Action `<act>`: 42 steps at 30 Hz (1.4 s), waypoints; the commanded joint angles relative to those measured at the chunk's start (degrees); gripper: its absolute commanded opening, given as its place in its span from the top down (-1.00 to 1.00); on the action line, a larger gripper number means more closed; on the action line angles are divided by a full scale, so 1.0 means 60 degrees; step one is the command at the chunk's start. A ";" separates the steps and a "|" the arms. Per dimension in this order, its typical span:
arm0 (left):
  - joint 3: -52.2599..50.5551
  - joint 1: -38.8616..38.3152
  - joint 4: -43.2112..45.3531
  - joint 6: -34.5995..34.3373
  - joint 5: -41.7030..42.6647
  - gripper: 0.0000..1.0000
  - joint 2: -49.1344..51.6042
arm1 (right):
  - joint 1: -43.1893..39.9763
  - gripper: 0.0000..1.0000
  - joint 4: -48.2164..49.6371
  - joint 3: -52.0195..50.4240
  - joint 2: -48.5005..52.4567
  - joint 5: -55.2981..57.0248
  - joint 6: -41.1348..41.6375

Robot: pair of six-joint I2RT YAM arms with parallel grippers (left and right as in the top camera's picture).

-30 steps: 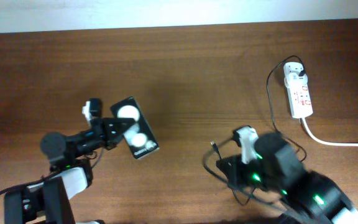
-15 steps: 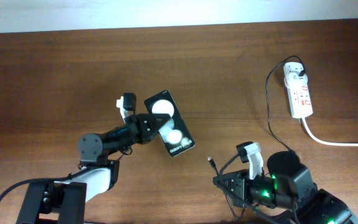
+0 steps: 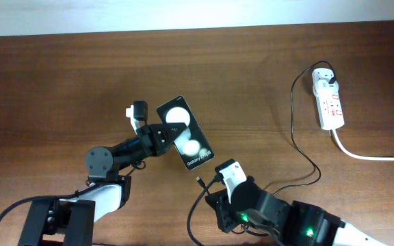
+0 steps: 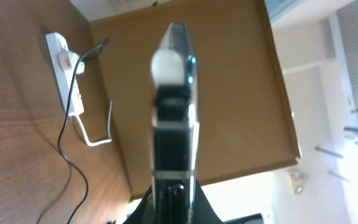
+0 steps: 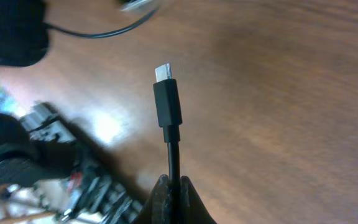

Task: Plug charger to phone and switch on socket
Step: 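Align the cable connector under the phone's bottom port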

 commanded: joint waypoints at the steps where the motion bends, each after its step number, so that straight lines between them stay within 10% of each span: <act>1: 0.0149 -0.0029 0.0138 0.0586 0.0718 1.00 -0.0044 | 0.0069 0.92 0.0135 0.0153 0.0069 0.1075 -0.0058; 42: 0.0149 0.0426 0.0120 0.0000 0.0710 1.00 -0.0040 | 0.0087 0.92 0.0280 0.0401 -0.0601 -0.0055 0.1450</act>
